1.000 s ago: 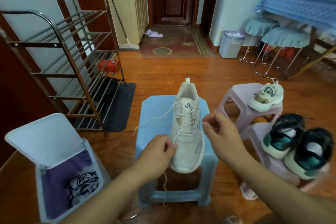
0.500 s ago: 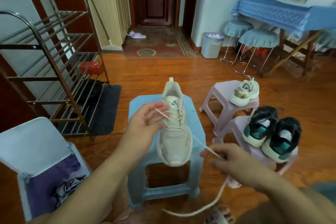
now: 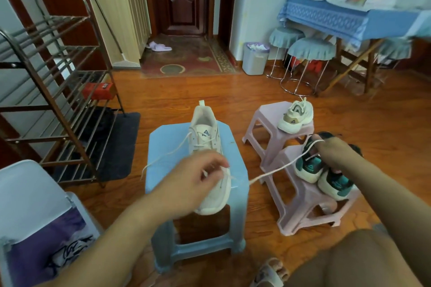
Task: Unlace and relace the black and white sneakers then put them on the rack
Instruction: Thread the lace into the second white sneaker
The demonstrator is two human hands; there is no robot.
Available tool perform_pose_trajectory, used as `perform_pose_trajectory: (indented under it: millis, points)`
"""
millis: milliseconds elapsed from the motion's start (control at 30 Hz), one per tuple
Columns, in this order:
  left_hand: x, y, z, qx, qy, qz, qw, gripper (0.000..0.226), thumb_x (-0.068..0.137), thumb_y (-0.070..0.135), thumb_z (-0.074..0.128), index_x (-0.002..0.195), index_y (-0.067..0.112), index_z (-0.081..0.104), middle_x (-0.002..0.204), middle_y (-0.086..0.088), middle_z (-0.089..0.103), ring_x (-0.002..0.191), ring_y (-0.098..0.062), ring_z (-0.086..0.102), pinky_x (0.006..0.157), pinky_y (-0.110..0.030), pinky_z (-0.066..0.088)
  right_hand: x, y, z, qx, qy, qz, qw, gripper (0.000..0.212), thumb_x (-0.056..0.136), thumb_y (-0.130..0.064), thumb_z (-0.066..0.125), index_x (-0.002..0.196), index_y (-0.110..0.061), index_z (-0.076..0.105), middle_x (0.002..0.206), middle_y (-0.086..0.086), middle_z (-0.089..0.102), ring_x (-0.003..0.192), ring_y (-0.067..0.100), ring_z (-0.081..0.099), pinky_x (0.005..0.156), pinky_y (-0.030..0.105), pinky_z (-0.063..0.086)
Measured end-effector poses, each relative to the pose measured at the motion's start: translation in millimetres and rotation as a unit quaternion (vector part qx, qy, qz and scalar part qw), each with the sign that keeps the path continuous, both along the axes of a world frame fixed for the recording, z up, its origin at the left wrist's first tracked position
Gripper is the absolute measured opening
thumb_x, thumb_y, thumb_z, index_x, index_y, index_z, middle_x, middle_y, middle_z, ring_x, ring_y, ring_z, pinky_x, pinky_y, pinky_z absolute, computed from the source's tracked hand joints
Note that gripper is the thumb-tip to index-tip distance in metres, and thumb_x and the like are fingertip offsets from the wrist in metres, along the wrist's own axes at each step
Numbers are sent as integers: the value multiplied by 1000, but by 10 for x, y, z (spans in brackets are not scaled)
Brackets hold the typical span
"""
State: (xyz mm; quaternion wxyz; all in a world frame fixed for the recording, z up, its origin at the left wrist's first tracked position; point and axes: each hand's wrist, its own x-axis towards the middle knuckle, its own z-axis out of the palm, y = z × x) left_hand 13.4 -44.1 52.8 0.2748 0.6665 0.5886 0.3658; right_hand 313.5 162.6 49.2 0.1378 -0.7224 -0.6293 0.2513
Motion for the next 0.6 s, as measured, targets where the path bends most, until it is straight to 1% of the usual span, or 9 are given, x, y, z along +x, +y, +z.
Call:
perform_pose_trajectory:
  millis: [67,100,200,267,300,400,467,533,600]
  points:
    - [193,-6,-64,-50,55,-108,991,52,104,18,53,142,52,43,120,30,54,107,-1,54,89,-15,46,-79,6,38,15,114,-3,993,27,106,-20,43,107,-11,68,72,15,57,59,27,50,53,31,44]
    - [247,4,-115,-50,98,-115,987,54,105,18,48,146,52,38,124,30,52,110,1,52,92,-16,45,-130,-12,51,28,163,3,986,26,105,-13,42,110,-16,68,72,15,59,59,25,51,52,33,45]
    - [197,126,-232,51,195,56,978,37,98,18,44,124,38,60,116,17,62,109,-11,57,90,-31,49,-285,-39,64,77,229,37,970,30,105,-7,43,104,-12,72,78,15,64,67,23,59,65,35,54]
    - [55,209,-295,46,186,192,963,22,96,20,51,108,33,63,108,11,62,103,-18,59,86,-38,50,-371,-76,98,79,257,57,961,29,103,-2,44,101,-7,72,86,17,67,75,26,65,72,34,58]
    - [-13,244,-324,31,178,214,960,18,95,20,55,105,33,62,105,12,59,100,-17,58,84,-39,50,-409,-88,116,73,267,71,958,28,102,2,45,102,-6,72,91,19,69,82,28,67,77,35,60]
    - [-118,271,-395,-5,177,194,965,6,95,28,65,96,33,67,96,15,50,90,-8,55,80,-33,49,-510,-155,188,44,278,135,950,40,94,14,45,115,-12,68,100,8,73,98,18,70,86,30,57]
    - [-142,306,-406,-6,179,190,965,4,94,30,67,92,32,70,92,15,52,89,-7,54,79,-31,48,-573,-190,211,23,325,158,932,39,96,7,47,120,-15,68,104,2,75,101,12,71,86,26,55]
    - [-138,356,-409,2,187,195,963,4,94,32,68,91,32,71,90,16,54,90,-7,54,79,-29,47,-653,-250,206,10,397,148,906,23,101,-10,54,114,-8,73,100,6,77,97,14,73,87,28,56]
    - [-119,413,-414,19,202,196,959,3,92,34,68,90,32,70,88,16,54,89,-7,54,77,-28,47,-781,-304,154,15,422,137,896,19,97,-12,62,106,0,73,91,16,76,83,18,74,78,27,60]
